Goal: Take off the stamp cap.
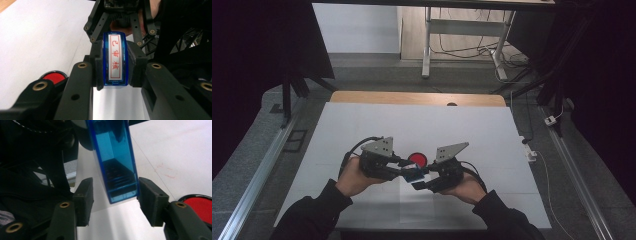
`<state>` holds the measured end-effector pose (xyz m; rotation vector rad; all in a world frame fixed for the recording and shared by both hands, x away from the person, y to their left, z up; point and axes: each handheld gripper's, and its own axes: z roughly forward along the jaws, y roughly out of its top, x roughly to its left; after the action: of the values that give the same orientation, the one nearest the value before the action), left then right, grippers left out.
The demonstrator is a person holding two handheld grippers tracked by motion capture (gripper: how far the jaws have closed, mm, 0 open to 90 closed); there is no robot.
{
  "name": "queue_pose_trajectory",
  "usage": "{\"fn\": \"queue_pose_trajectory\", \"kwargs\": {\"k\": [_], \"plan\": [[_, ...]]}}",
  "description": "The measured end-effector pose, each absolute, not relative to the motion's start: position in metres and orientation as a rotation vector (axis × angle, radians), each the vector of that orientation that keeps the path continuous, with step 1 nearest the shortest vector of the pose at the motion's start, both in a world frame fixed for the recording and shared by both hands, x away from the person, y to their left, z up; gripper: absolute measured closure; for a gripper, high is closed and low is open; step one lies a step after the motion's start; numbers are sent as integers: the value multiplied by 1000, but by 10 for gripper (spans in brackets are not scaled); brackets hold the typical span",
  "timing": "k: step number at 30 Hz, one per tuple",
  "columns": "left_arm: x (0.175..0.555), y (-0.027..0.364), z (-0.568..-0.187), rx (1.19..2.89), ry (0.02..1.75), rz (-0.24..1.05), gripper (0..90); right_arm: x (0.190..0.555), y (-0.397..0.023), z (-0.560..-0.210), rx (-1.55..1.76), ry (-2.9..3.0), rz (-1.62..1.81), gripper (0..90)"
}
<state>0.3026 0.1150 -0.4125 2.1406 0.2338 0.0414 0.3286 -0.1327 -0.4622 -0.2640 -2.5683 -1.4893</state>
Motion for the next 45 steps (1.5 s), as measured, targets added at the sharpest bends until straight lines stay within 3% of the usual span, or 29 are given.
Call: {"fn": "queue_pose_trajectory", "kwargs": {"k": [23,45], "plan": [[300,117,-410,2103,179,45,705,333,-131,-463,-155,-2477,-1533,674],[301,118,-409,2092,174,22,706,333,-131,-461,-258,-2416,-1448,690]]}}
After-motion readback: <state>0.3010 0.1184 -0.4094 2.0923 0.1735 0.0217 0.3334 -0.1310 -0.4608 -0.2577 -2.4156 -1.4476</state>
